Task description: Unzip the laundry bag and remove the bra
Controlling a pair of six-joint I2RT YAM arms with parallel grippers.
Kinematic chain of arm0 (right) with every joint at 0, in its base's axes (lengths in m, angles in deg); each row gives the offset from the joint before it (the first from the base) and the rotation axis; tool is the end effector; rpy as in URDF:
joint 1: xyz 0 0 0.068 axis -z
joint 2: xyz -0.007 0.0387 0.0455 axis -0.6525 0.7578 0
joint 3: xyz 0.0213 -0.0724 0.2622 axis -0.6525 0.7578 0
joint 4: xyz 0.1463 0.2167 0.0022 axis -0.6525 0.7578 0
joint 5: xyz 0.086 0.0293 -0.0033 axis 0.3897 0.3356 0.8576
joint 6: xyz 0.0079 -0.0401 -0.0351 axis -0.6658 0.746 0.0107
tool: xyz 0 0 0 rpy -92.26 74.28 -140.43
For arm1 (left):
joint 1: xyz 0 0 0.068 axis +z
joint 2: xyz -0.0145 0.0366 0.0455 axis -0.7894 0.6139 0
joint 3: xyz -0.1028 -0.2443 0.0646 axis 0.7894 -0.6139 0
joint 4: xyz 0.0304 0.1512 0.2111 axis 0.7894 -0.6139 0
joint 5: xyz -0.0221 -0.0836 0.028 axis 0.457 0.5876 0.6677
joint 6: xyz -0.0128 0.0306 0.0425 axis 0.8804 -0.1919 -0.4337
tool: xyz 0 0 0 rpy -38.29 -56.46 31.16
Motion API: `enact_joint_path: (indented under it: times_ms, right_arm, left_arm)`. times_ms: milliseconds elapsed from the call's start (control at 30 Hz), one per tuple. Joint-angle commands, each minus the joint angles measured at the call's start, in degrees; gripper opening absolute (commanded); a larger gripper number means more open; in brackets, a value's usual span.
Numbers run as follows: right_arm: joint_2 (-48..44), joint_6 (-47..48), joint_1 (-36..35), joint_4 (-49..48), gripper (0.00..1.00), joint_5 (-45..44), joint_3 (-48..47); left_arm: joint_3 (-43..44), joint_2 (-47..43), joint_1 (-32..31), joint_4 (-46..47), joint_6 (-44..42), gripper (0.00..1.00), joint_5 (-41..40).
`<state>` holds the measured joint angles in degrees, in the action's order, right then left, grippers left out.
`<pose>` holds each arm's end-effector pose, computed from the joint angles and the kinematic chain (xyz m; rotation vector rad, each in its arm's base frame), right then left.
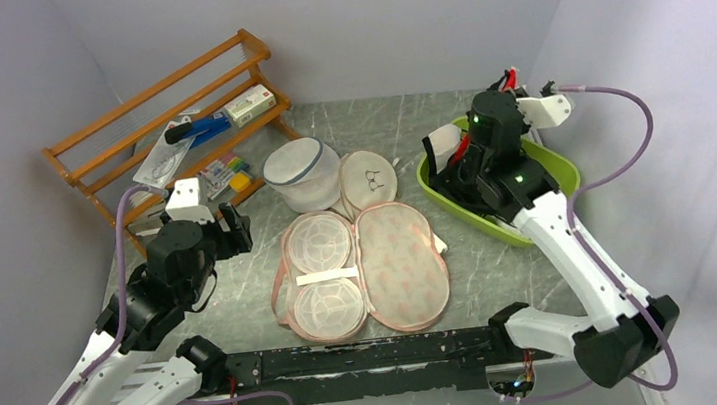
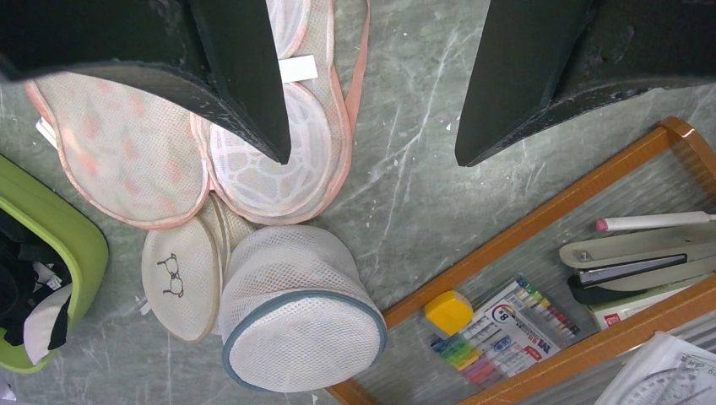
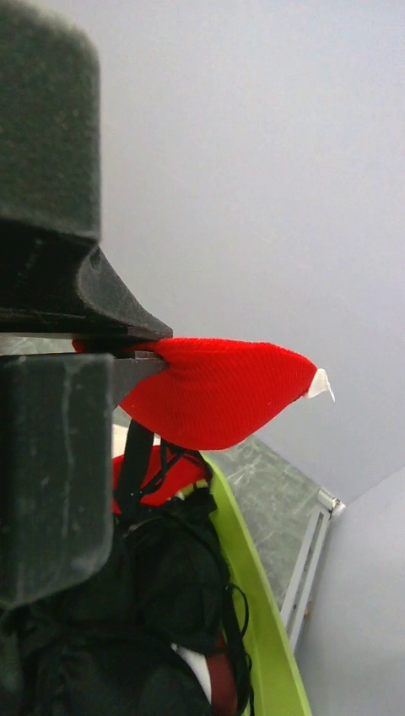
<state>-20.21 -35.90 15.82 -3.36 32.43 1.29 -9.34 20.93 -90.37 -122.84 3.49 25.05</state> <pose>0.2217 0.0703 0.4186 1.0164 1.3085 0.1609 0.1109 -0.0652 0.3400 -0.0893 1.8965 -0.2350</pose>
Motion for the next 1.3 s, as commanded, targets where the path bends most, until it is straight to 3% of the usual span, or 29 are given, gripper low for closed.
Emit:
enact_joint_path:
  times_ms: [0, 333, 833, 933, 1267]
  right_arm:
    - [4.1, -2.3, 3.0, -6.4, 0.00, 2.9, -2.9]
    - [7.3, -16.7, 11.8, 3.0, 0.00, 7.1, 1.3]
    - [-1.6, -19.9, 21.5, 15.7, 0.00, 3.7, 18.8]
    - [-1.8, -18.4, 22.9, 13.3, 0.00, 2.2, 22.9]
    - [-0.5, -16.7, 30.3, 7.2, 0.00, 11.9, 30.7]
  left_arm:
    - [-0.7, -0.5, 0.3, 2.2, -0.9, 0.83, 0.6]
    - [-0.7, -0.7, 0.3, 2.5, -1.0, 0.83, 1.2]
    - [-0.8, -0.2, 0.3, 2.9, -1.4, 0.83, 2.3]
    - [-0.8, -0.5, 0.3, 2.9, -1.4, 0.83, 2.4]
    - [-1.0, -1.3, 0.3, 3.0, -1.3, 0.84, 2.6]
